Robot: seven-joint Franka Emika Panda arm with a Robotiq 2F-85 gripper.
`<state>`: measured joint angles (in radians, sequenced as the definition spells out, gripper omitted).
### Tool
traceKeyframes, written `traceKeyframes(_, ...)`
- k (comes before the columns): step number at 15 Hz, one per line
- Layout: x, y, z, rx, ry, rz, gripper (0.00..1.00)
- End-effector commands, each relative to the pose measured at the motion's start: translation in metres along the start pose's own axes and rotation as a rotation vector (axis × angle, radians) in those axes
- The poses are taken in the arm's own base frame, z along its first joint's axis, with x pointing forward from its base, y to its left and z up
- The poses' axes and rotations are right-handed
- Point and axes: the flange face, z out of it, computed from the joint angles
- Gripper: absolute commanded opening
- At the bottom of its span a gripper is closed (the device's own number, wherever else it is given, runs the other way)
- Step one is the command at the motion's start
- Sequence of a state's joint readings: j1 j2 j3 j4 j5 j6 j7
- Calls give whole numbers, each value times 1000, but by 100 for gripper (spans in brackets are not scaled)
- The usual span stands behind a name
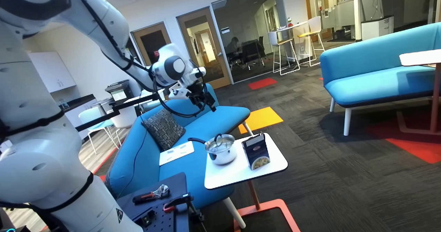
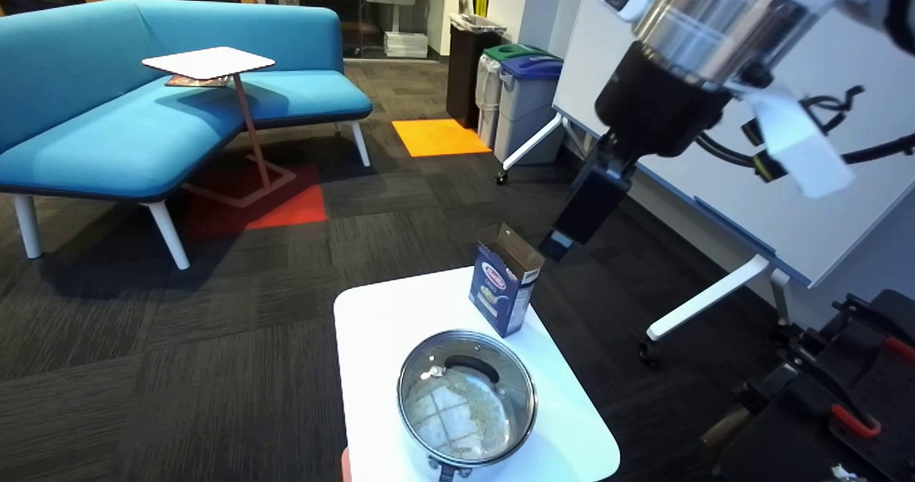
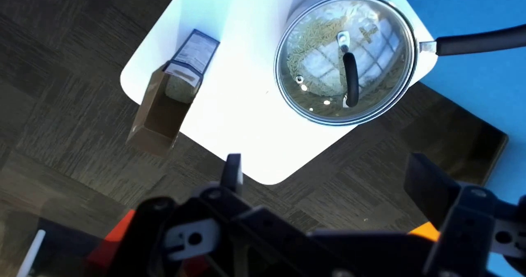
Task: Remove the lid from the pot
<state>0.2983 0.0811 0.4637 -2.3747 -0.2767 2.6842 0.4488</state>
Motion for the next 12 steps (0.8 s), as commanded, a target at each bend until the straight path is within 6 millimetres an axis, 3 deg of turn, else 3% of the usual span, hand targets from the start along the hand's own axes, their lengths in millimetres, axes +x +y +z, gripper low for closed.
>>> traceKeyframes(1,32,-19,57,-21,-34,53,100)
traceKeyframes(8,58,-55,157,42,-138,62,100)
traceKeyframes(12,59,-61,179,54,-212,84,100)
